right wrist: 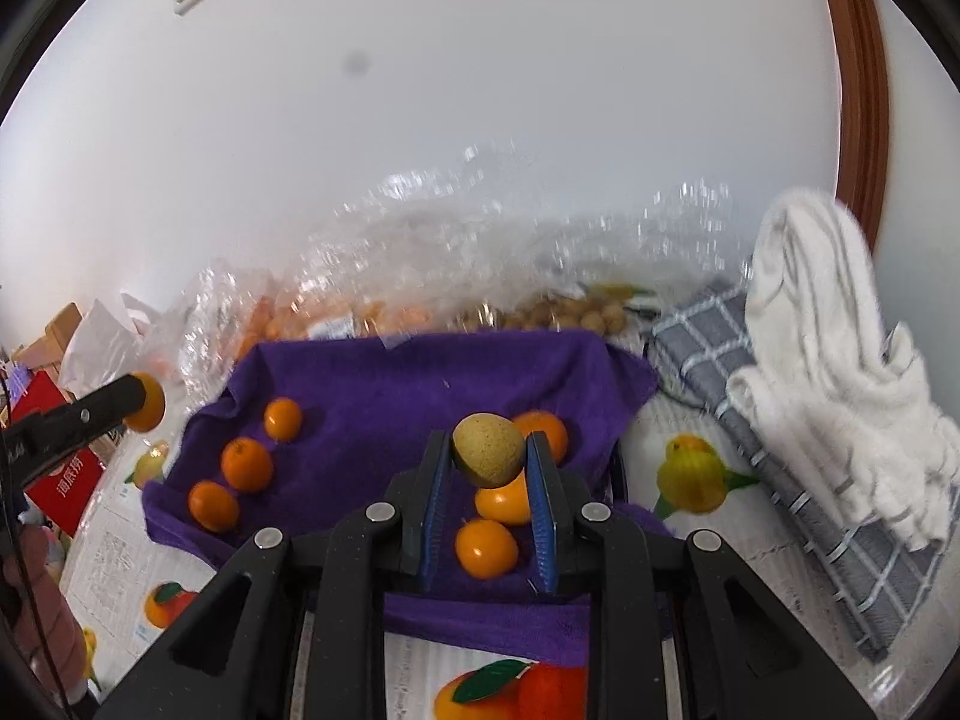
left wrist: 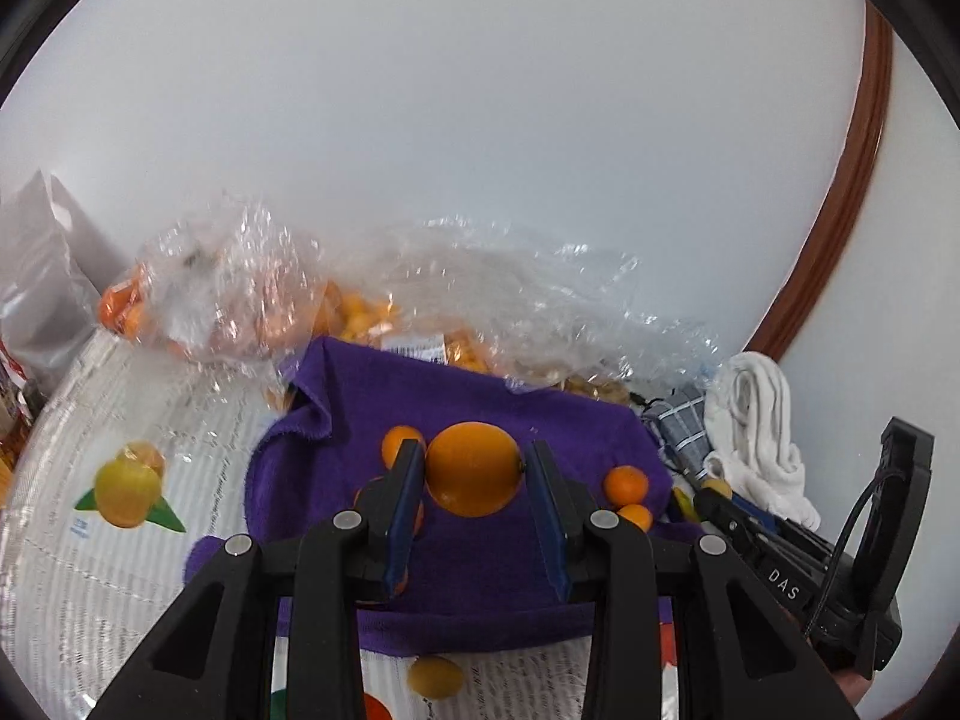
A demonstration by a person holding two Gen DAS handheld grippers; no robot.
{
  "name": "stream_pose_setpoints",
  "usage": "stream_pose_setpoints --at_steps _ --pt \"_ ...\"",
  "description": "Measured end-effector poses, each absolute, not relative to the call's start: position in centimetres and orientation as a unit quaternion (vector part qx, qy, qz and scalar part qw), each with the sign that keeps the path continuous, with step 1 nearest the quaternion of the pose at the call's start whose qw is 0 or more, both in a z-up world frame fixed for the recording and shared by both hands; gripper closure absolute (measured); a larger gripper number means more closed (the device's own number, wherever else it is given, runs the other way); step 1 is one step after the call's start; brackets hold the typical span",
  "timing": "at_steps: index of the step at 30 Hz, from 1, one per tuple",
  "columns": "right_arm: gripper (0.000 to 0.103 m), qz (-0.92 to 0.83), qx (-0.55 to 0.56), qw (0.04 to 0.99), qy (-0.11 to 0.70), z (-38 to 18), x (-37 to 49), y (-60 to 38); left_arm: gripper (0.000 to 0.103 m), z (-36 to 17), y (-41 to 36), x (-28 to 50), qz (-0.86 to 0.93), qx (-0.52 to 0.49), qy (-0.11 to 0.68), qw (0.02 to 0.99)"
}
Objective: Organize fruits
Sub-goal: 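Carry both held fruits over the purple towel and lower them, then open both tools to release the fruits onto the towel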
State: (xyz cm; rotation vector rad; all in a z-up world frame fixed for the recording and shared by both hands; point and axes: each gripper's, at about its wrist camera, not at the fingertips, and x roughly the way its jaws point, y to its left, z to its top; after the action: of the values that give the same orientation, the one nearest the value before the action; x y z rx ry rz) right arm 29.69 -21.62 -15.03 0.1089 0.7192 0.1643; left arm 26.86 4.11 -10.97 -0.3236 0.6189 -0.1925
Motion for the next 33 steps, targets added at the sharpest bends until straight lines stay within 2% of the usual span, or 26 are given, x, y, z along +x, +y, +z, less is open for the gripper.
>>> stream_pose_setpoints --at_steps 6,12,26,33 --pt "0.078 0.056 0.026 0.921 0.384 -18.2 30.4 -22.2 0.070 -13.6 3.6 28.1 -0.093 -0.154 0.333 0.925" --pt "0.078 0.060 0.067 0.910 0.406 -19.1 30.8 -23.8 0.070 -14.8 2.5 28.5 -0.092 -0.135 0.347 0.923" --pt "0.078 0.057 0.060 0.900 0.427 -20.8 31.1 -23.5 0.070 -17.1 -0.9 28.8 -0.091 -0.074 0.386 0.915" --pt "0.065 0.069 0.065 0.899 0.428 -20.6 31.1 -23.6 0.070 -18.0 -1.2 29.3 -0.087 -0.075 0.408 0.906"
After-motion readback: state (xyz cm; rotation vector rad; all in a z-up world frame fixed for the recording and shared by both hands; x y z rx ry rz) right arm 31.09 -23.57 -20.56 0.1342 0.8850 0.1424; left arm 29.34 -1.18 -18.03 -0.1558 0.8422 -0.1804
